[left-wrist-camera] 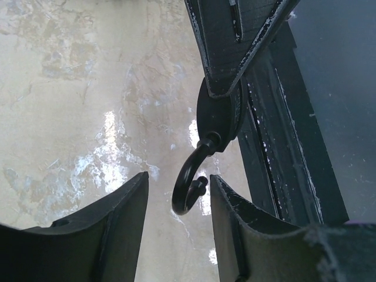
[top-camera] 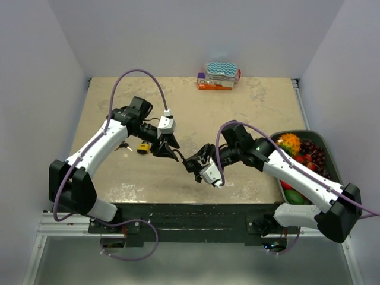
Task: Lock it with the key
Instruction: Pick up the lock from the center of the board.
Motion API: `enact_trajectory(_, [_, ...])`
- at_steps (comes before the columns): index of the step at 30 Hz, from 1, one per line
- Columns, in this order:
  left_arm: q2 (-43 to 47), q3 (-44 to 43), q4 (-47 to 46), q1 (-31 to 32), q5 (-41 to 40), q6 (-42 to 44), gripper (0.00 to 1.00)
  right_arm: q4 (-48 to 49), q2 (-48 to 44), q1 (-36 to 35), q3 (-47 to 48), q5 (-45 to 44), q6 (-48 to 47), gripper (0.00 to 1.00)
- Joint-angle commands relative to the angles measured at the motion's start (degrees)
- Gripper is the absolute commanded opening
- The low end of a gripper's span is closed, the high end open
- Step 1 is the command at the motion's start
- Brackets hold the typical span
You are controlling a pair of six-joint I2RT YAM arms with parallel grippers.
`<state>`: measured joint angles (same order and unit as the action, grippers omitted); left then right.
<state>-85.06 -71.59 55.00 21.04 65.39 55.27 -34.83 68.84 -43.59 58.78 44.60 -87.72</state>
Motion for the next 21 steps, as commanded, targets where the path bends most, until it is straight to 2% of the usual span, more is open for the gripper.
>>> enact_trajectory(1, [0.5,-1.4,-1.3,1.2,2.2,1.9,0.50,4.5,-3.1,-0.5,2.0,3.8,-1.8,0.00])
enact_trajectory(5, [0.2,-1.4,-1.0,1.9,1.9,2.0,0.42,5.1,-3.3,-0.7,2.1,3.7,-1.2,0.00])
enact_trajectory(6, [0.2,-1.4,-0.8,2.0,1.9,2.2,0.35,5.2,-3.3,-0.7,2.0,3.7,-1.2,0.00])
enact_trajectory(8, [0.0,-1.7,0.5,2.1,1.7,3.2,0.28,5.5,-3.4,-0.7,1.9,3.6,-1.3,0.00])
enact_trajectory(11, [0.1,-2.1,-0.3,2.1,0.9,1.0,0.05,8.4,-3.4,-0.8,1.3,3.0,0.9,0.00])
enact_trajectory(12, [0.3,-2.0,-1.4,2.1,0.7,-0.8,0.00,9.7,-3.4,-0.8,1.1,2.4,4.3,0.00])
enact_trajectory(13, [1.3,-1.4,-3.4,2.0,0.5,-4.0,0.00,10.6,-2.8,-0.7,1.0,0.5,5.7,0.00])
enact_trajectory(14, [1.9,-0.8,-4.7,1.9,0.3,-6.2,0.00,12.6,-2.5,-0.7,0.9,-0.3,7.3,0.07])
enact_trajectory(15, [2.6,-0.2,-6.2,1.6,0.4,-8.5,0.00,14.3,-2.1,-0.7,0.8,-1.8,12.9,0.40])
enact_trajectory(18, [5.1,2.1,-9.8,-0.6,2.2,-14.2,0.00,18.1,-0.7,0.7,1.2,-9.2,23.0,0.86])
enact_trajectory(19, [6.0,3.0,-11.7,-1.5,3.0,-17.3,0.00,18.6,-0.7,1.7,1.1,-10.0,24.9,0.90])
enact_trajectory(20, [6.5,3.4,-12.4,-2.4,3.4,-18.5,0.00,18.5,-1.2,3.0,0.8,-10.7,26.2,0.99])
enact_trajectory(21, [6.9,3.7,-13.1,-4.2,3.8,-19.8,0.00,18.0,-1.7,5.3,-0.1,-10.9,26.7,0.99])
